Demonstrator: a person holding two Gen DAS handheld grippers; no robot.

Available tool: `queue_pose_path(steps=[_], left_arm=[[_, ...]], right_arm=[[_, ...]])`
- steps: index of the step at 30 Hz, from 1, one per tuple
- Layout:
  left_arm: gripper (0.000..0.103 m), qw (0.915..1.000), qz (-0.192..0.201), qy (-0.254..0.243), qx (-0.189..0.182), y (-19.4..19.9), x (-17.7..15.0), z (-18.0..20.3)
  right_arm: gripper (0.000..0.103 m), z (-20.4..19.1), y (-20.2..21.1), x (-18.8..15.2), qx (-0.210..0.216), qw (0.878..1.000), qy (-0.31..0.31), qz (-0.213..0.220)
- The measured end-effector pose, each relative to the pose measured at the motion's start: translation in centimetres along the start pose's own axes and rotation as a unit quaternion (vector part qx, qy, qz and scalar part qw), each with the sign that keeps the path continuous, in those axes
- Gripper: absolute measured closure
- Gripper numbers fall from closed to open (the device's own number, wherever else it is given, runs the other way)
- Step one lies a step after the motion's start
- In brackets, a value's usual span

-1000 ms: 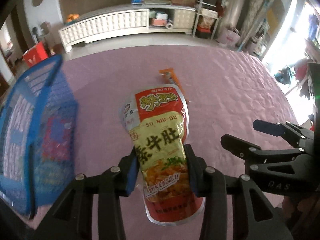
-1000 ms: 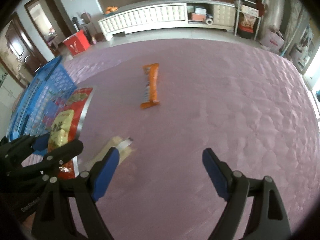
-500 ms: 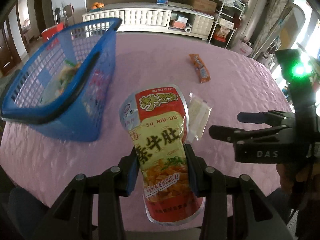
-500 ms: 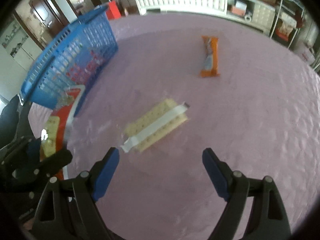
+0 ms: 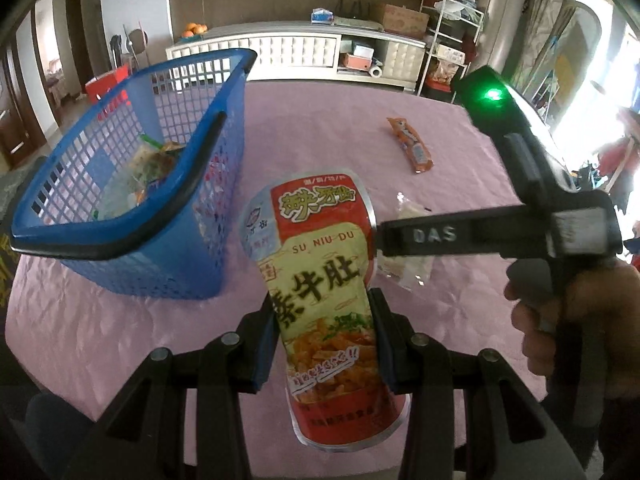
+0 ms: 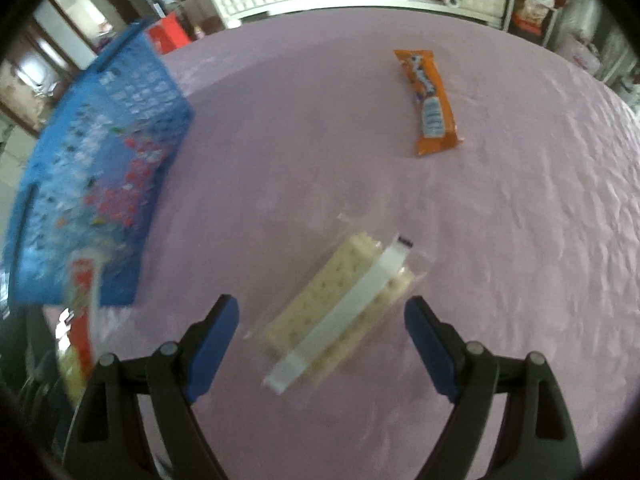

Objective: Organize snacks
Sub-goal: 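Grasp the white cracker pack with the right tool, then carry the jerky pack into the basket and open the left tool while the right tool carries crackers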

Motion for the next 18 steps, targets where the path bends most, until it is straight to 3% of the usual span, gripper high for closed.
queue_pose_path(steps=[6, 9, 11, 18], left_arm=[[0.063, 0.9999, -0.01, 0.006, -0.002, -1.0, -0.1, -0.3], [0.063, 0.9999, -0.01, 0.008, -0.003, -1.1, 0.0, -0.4], [0.063, 0.9999, -0.01, 0.007, 0.0, -1.1, 0.0, -0.4], [0.063, 0.9998, -0.009, 0.012, -0.009, -0.3, -0.5, -0.4]], right_arm=[[0.03, -1.2, -0.8, 0.3, -0.054, 0.997, 0.046, 0.027], [0.041, -1.1, -0.5, -0.6, -0.023, 0.998, 0.05, 0.035], [0.042, -1.0, -0.3, -1.2, -0.001, 0.998, 0.052, 0.034], [0.043, -0.9, 1.7, -3.9, 0.014, 0.997, 0.053, 0.054]])
Point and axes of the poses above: each gripper's, at about its wrist camera, not at the fingertips, and y roughly against the way its jaws point, z to its right, x to its top, the point moved 9 cm from there along -y, roughly the way its jaws point, and after that the axes turned 14 degrees about -z, right-handed, at the moved point
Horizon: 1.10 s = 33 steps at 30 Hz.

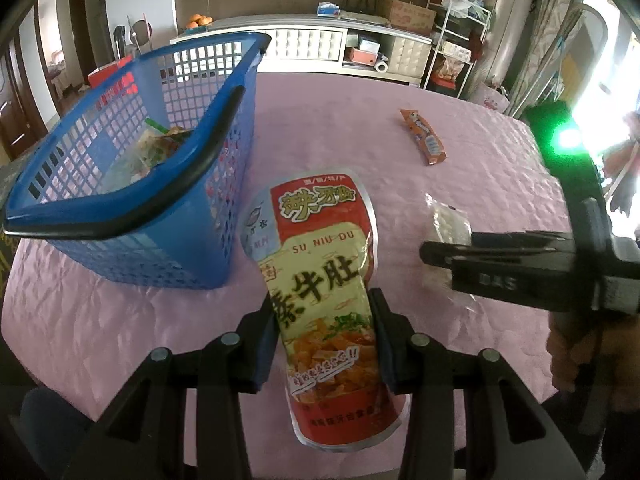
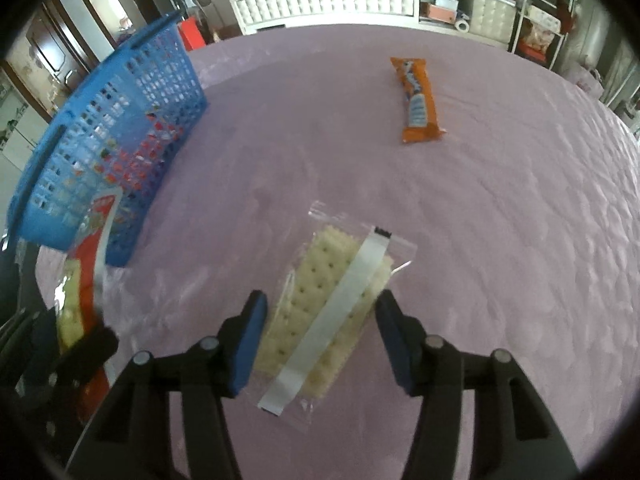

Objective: Organize snacks
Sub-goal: 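Carry the jerky pack into the basket and open the left tool while the right tool carries crackers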

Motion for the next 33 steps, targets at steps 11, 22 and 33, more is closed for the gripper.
queue_pose_path(steps=[11, 22, 33], left_arm=[[0.064, 0.9975, 0.054, -0.045, -0.004, 5.9, 0.5, 1.1], [0.064, 0.9914, 0.09, -0.095, 0.003, 11.5, 1.1, 0.1], [0.063, 0.9892, 0.125, -0.076, -0.002, 16.6, 3.4, -5.5]], right_arm=[[0.043, -3.7, 9.3, -1.7, 0.015, 0.996, 0.039, 0.078], [0.043, -7.7, 15.9, -1.6, 0.014, 0.985, 0.062, 0.158], [0.043, -13.5, 18.5, 0.0, 0.02, 0.976, 0.107, 0.189]])
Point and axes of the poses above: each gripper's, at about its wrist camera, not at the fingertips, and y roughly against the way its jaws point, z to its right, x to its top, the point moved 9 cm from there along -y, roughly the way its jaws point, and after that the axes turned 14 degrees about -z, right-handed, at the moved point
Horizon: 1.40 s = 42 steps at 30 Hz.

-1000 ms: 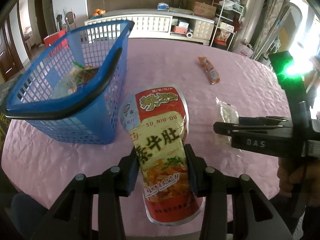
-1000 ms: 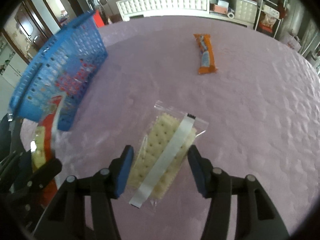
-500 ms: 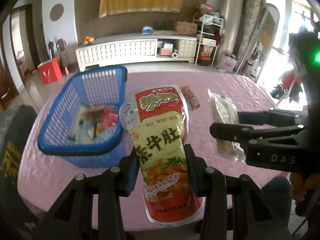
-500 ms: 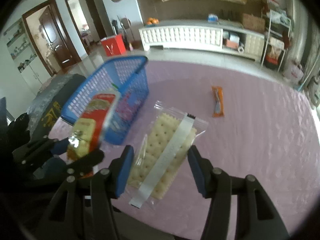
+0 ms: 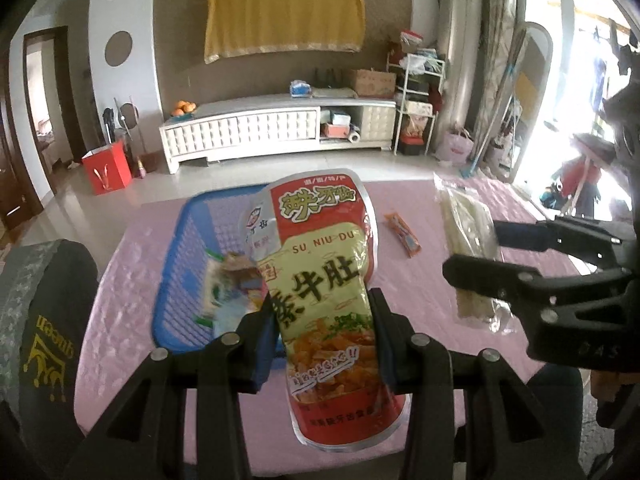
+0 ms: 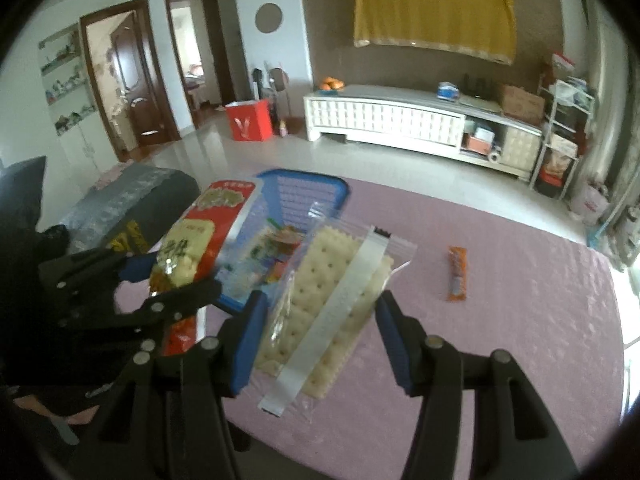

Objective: Organize snacks
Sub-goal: 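Carry the jerky pack into the basket and open the left tool while the right tool carries crackers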

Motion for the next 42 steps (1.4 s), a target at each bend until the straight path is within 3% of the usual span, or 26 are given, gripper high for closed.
queue_pose_path(steps=[6, 12, 24, 30, 34, 36, 38, 39, 42], left_arm=[[0.063, 1.0, 0.003, -0.002, 0.007, 1.1, 1.2, -3.5], [0.063, 0.9999, -0.011, 0.007, -0.009, 0.4, 2.7, -6.7], [0.063, 0.9975, -0.066, 0.02, -0.015, -6.1, 3.4, -10.7], [0.062, 0.9953, -0.09, 0.022, -0.027, -9.6, 4.6, -10.9], [0.061, 0.995, -0.098, 0.011, -0.017, -11.4, 6.2, -10.9], [0.057, 0.9955, -0.094, 0.008, -0.006, -12.1, 7.4, -11.3], [0.032, 0.9961, -0.088, 0.005, 0.0, -12.7, 8.7, -11.7], [0.028, 0.9959, -0.091, 0.002, 0.002, -13.0, 9.0, -11.7], [0.026, 0.9958, -0.092, -0.007, 0.004, -13.1, 9.0, -11.8]], right_arm=[[0.043, -1.9, -1.0, 2.1, 0.031, 0.999, -0.002, 0.007], [0.043, -3.4, -3.1, 4.1, 0.052, 0.999, -0.005, 0.003], [0.043, -3.3, -8.3, 5.0, 0.056, 0.998, -0.014, -0.03], [0.043, -2.3, -10.2, 5.7, 0.048, 0.998, -0.018, -0.043], [0.043, -1.6, -11.1, 5.9, 0.049, 0.997, -0.033, -0.045], [0.043, -1.2, -11.4, 5.8, 0.053, 0.997, -0.044, -0.048], [0.043, -1.0, -11.5, 5.5, 0.056, 0.996, -0.056, -0.052], [0.043, -0.9, -11.4, 5.5, 0.053, 0.996, -0.055, -0.052], [0.043, -0.8, -11.0, 5.6, 0.048, 0.996, -0.056, -0.049]])
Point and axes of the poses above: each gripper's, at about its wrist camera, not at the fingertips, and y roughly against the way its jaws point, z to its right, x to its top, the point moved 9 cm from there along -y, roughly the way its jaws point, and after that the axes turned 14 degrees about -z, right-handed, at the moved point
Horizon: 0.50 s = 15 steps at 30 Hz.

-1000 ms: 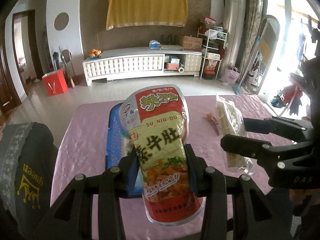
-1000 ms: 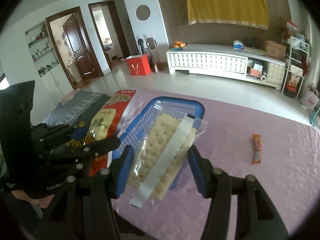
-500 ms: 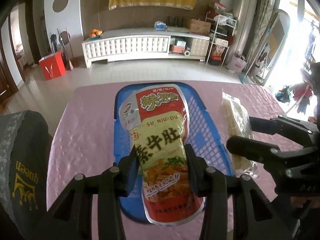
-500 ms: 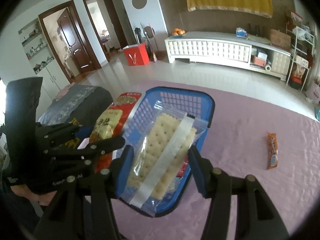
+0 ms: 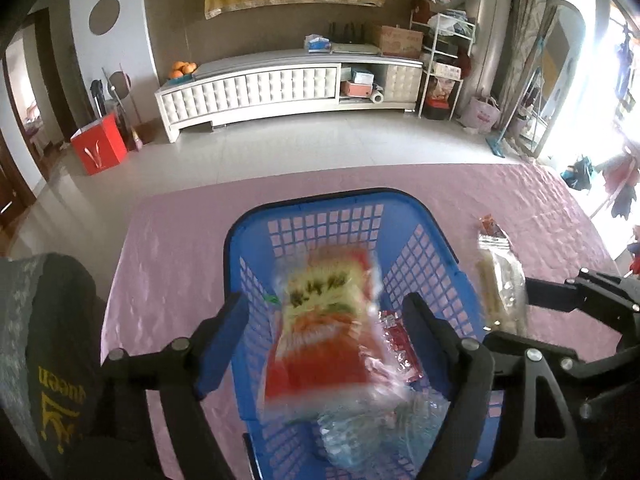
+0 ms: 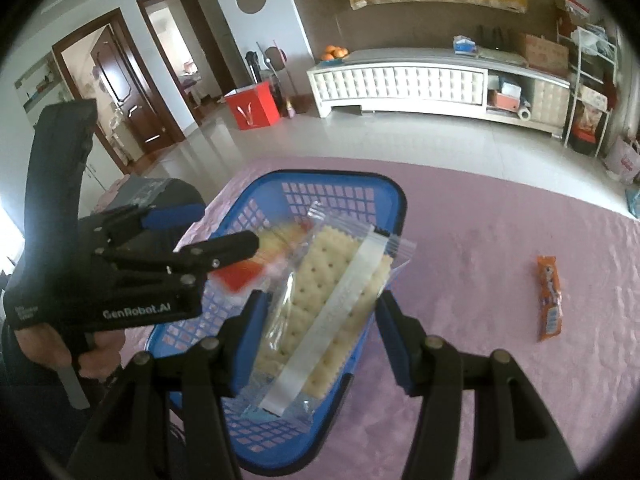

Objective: Organize snacks
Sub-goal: 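Carry the jerky pack into the basket and open the left tool while the right tool carries crackers, then lower the cracker pack into the basket and open the right tool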

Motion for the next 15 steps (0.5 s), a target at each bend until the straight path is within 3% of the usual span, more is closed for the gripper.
queue_pose_path(steps=[7, 15], left_arm=[[0.026, 0.9988, -0.004, 0.041, -0.027, 0.8, -1.9, -1.7], [0.026, 0.998, 0.02, 0.055, -0.022, 4.2, -4.0, -4.2]], right_arm=[[0.043, -0.8, 1.4, 0.8, 0.0, 1.0, -0.002, 0.01], [0.043, -4.2, 1.6, 1.3, 0.001, 0.999, 0.031, 0.008]])
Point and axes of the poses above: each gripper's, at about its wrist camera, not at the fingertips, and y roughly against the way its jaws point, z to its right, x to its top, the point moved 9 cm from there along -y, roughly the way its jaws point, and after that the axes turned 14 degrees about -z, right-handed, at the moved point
